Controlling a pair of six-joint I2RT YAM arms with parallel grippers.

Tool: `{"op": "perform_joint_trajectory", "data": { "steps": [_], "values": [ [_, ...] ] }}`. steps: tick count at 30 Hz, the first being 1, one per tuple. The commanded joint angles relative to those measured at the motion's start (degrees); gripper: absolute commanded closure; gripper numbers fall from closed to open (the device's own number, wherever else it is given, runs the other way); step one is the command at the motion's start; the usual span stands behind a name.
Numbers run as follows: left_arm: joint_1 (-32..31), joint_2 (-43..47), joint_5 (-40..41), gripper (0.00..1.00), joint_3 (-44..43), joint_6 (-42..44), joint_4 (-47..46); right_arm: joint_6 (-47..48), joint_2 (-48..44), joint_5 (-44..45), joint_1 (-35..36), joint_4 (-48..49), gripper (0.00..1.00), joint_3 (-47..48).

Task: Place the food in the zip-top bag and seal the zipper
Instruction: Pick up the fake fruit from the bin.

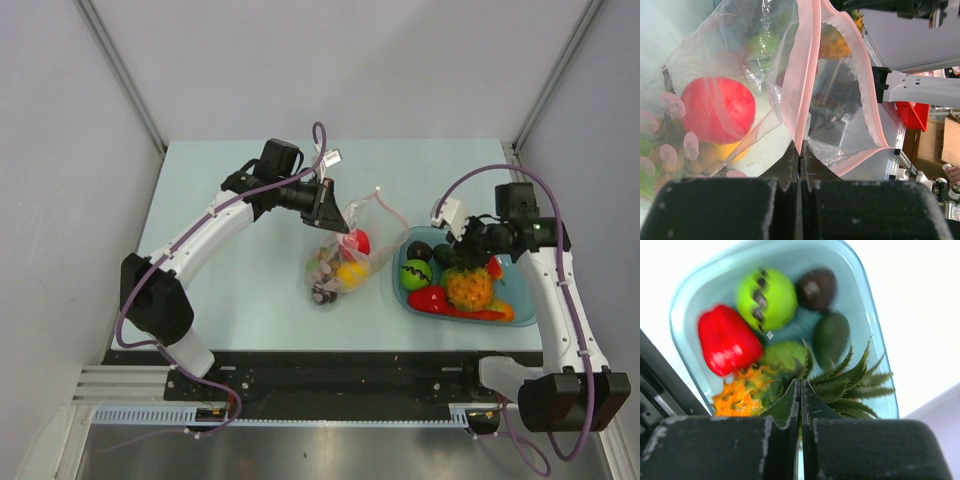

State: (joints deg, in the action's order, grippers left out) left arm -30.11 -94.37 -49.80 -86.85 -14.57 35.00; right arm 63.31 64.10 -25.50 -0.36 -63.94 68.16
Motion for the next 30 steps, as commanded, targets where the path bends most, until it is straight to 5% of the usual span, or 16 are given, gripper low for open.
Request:
{"op": "perform_joint_trajectory", "data": {
  "steps": [1, 7, 16, 21, 23, 25, 30],
  "values": [
    [0.31, 0.41, -1.53, 1.00, -1.92, 0.24, -0.90, -5.11, 0.94, -1.05, 7.19, 8.55, 1.00, -2.41],
    [0.49, 1.55, -0.91, 1.00, -1.05, 0.42, -0.55, -7.06, 4.63, -1.75, 9.41, 11.38, 1.00, -1.37],
    [0.58, 2.43, -0.30, 1.00, 0.80, -0.90, -2.39, -6.18, -0.46, -10.89, 10.29, 2.95, 1.00, -0.66],
    [0.66, 2.17, -0.12, 1.00, 1.07, -1.95, -3.54, -6.61, -3.18, -5.19, 10.82, 1.45, 0.47, -4.09],
    [0.66, 1.91, -0.30, 1.00, 0.98, -2.48, -3.80, -8.10, -3.19, -2.21, 10.73, 1.89, 0.17, -4.09],
    [0.58, 1.82, -0.30, 1.00, 0.80, -2.75, -3.98, -12.40, -3.28, -0.27, 10.21, 3.82, 0.05, -3.04],
    [0.58, 2.17, 0.14, 1.00, 0.98, -3.36, -4.50, -21.52, -2.32, -0.96, 5.64, 4.35, 0.00, 1.26]
  ]
}}
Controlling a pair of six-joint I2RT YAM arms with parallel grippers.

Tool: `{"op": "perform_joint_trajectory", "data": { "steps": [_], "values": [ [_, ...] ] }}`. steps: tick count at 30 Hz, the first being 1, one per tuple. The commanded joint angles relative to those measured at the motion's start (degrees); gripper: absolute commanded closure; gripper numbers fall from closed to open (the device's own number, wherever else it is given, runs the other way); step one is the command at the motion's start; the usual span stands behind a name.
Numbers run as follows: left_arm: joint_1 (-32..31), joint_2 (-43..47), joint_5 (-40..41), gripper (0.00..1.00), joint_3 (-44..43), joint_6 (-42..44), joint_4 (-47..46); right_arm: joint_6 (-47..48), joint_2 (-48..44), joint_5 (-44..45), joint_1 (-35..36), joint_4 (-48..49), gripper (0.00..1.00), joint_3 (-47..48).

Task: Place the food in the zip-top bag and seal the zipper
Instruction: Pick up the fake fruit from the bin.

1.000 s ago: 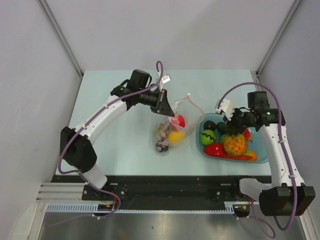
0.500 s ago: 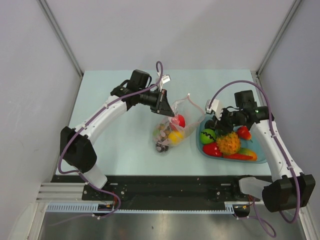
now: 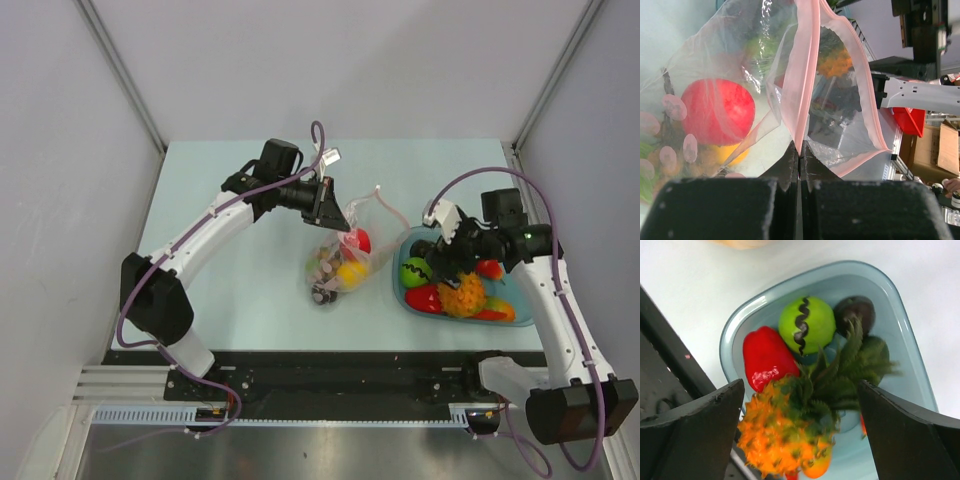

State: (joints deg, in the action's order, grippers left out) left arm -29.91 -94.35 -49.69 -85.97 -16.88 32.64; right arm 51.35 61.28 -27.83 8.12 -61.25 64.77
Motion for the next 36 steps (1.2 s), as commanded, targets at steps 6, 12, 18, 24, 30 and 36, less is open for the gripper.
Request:
{"op": "perform_joint_trajectory", "data": {
  "steps": [6, 12, 18, 24, 30, 36],
  "values": [
    [0.38, 2.59, 0.39, 1.00, 1.07, -1.57, -2.76, -16.54, 2.27, -3.71, -12.07, -1.33, 0.00, 8.44],
    [0.29, 2.76, 0.12, 1.00, 1.51, -1.92, -3.37, -17.52, 8.06, -4.24, -12.25, -7.64, 0.00, 8.97],
    [0.29, 3.03, -0.23, 1.00, 1.95, -1.75, -3.38, -14.96, 13.95, -0.82, -8.39, -5.64, 0.00, 7.83],
    [0.29, 3.64, -0.14, 1.00, 1.95, -1.05, -2.85, -18.57, 19.13, 0.93, -3.56, -1.85, 0.00, 6.25],
    [0.29, 4.52, 0.21, 1.00, 2.74, -0.52, -2.67, -17.61, 21.87, 5.68, -3.73, -2.29, 0.00, 5.54],
    [0.29, 4.70, -0.05, 1.00, 3.62, -0.69, -3.55, -17.16, 22.22, 6.13, -0.13, -1.85, 0.10, 3.96]
  ]
}}
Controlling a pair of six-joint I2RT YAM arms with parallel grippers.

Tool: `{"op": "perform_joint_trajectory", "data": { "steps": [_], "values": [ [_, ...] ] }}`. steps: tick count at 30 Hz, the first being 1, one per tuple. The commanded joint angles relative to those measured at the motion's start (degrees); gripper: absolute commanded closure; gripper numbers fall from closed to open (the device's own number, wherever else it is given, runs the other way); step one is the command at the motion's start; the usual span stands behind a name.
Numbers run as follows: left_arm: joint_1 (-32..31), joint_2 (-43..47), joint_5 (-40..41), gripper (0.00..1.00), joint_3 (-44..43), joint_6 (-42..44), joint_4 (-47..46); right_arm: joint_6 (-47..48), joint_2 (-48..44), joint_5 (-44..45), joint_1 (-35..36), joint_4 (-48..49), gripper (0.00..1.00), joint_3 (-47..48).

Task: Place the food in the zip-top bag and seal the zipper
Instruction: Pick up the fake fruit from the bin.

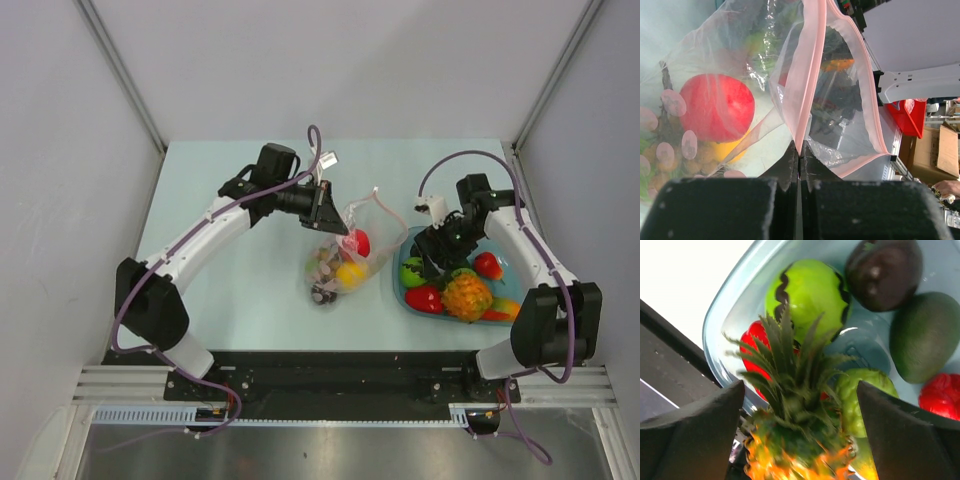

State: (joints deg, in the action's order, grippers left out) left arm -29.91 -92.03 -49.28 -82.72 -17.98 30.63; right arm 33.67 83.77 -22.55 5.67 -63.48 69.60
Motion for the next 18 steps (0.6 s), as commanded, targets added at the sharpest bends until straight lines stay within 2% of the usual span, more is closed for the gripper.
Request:
{"op": "perform_joint_trajectory", "data": {
  "steps": [1, 2, 3, 5, 6, 9, 14, 18],
  "values": [
    [0.38, 2.29, -0.47, 1.00, 0.28, 0.40, -1.63, 0.87, -0.01, 0.58, 2.59, 0.12, 0.17, -0.96],
    [0.38, 2.21, -0.47, 1.00, 0.02, 0.40, -1.45, 1.04, 0.43, 0.22, 2.59, -0.41, 0.26, -0.70],
    [0.38, 2.20, -0.56, 1.00, -0.16, 0.40, -1.45, 1.22, 0.35, -0.13, 2.59, -0.85, 0.46, -0.35],
    [0.47, 2.20, -0.47, 1.00, -0.34, 0.40, -1.36, 1.48, -0.18, -0.57, 2.15, -1.99, 0.60, 0.96],
    [0.38, 2.20, -0.64, 1.00, -0.25, 0.40, -1.45, 1.40, -0.53, -1.27, 1.89, -2.43, 0.75, 1.49],
    [0.47, 2.29, -0.64, 1.00, -0.08, 0.31, -1.45, 0.87, -2.37, -2.59, 0.84, -4.10, 1.00, 4.13],
    [0.38, 2.03, -1.26, 1.00, -0.16, 0.05, -1.63, -0.71, -8.43, -9.33, -3.38, -5.60, 1.00, 10.19],
    [0.38, 1.94, -1.87, 1.00, -0.34, -0.13, -1.72, -9.37, -15.81, -13.39, -5.23, 0.62, 1.00, 17.13]
  ]
}}
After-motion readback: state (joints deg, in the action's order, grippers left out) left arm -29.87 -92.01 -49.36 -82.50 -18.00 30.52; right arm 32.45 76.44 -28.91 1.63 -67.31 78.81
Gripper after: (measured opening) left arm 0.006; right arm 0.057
